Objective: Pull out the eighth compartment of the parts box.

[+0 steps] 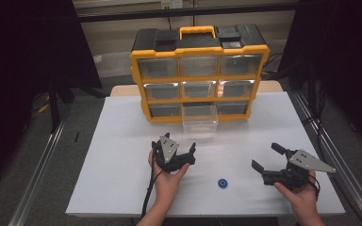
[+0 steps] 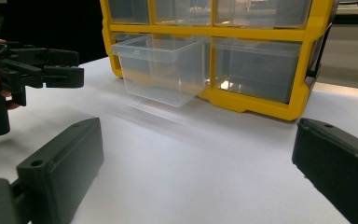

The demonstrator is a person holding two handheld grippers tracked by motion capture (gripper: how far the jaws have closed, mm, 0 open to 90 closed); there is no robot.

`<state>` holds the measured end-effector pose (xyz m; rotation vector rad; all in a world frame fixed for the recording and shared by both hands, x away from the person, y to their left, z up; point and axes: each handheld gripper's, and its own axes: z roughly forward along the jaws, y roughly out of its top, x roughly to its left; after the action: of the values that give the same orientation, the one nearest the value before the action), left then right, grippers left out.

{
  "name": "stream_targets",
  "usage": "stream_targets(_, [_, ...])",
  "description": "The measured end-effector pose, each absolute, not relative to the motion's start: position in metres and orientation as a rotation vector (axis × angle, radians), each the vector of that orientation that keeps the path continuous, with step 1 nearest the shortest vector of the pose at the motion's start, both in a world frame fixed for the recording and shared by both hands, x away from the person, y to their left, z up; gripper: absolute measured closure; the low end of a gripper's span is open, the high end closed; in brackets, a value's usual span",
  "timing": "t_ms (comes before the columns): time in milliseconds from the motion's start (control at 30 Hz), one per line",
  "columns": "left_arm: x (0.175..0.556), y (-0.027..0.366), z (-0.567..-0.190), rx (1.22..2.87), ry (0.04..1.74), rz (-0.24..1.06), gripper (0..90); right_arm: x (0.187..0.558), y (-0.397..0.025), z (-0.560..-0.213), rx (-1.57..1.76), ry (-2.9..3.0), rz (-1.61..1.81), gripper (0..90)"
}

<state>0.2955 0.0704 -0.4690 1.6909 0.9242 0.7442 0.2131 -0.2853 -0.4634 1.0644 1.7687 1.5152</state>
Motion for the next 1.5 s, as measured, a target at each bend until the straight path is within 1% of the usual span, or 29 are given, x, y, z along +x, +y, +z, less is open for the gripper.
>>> stream_targets(100, [0.295, 0.072, -0.469, 1.705, 0.902, 0.703, 5.0, 0.213, -0.285, -0.464, 1.065, 1.768, 1.514, 1.6])
stream_targets(333, [0.290, 0.073, -0.470, 1.723, 0.872, 0.660, 4.7, 0.213, -0.285, -0.464, 1.068, 1.769, 1.508, 1.6])
stream_targets(567, [0.285, 0.066, -0.469, 1.740, 0.818, 0.582, 4.6, 0.213, -0.285, -0.464, 1.067, 1.770, 1.508, 1.7])
stream_targets(1000, [0.282, 0.060, -0.471, 1.766, 0.742, 0.480, 4.2, 0.212, -0.285, -0.463, 1.067, 1.767, 1.516, 1.6])
stream_targets(1133, [0.281, 0.057, -0.471, 1.788, 0.696, 0.458, 3.9, 0.213, -0.285, -0.463, 1.063, 1.766, 1.515, 1.6])
stream_targets(1200, [0.279, 0.054, -0.472, 1.780, 0.702, 0.416, 3.8, 0.213, -0.285, -0.463, 1.065, 1.769, 1.520, 1.6])
stream_targets(1500, [0.277, 0.048, -0.474, 1.808, 0.646, 0.354, 3.6, 0.212, -0.285, -0.463, 1.058, 1.771, 1.516, 1.7])
